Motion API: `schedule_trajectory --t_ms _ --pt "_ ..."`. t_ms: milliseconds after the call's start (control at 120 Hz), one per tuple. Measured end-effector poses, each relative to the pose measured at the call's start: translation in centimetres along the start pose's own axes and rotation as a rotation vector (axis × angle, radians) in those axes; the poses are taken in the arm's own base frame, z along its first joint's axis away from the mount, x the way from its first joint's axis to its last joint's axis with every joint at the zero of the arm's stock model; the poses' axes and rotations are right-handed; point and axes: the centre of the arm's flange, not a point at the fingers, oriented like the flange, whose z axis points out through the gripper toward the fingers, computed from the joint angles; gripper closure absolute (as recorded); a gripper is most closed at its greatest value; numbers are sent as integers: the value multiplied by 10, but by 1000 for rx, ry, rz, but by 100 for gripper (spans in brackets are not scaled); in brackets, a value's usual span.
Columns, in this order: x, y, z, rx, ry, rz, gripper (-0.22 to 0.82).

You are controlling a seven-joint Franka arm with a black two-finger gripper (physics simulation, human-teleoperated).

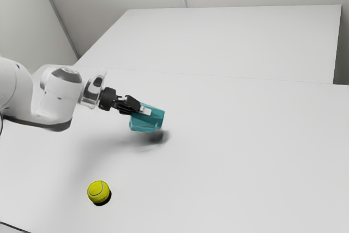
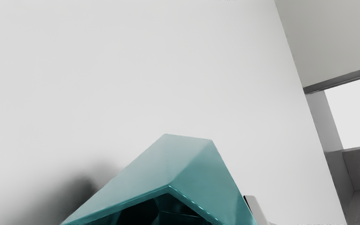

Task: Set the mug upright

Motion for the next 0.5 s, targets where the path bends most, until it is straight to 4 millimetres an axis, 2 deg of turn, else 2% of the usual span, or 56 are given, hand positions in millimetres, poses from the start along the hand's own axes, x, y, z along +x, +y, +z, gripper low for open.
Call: schedule_trajectory --t_ms 158,242,350,500 --pt "19 59 -14 117 -99 187 76" --pt "24 80 -17 220 -196 285 76" --pt "30 91 -16 362 -321 383 76" --pt "39 96 -20 536 -441 475 76"
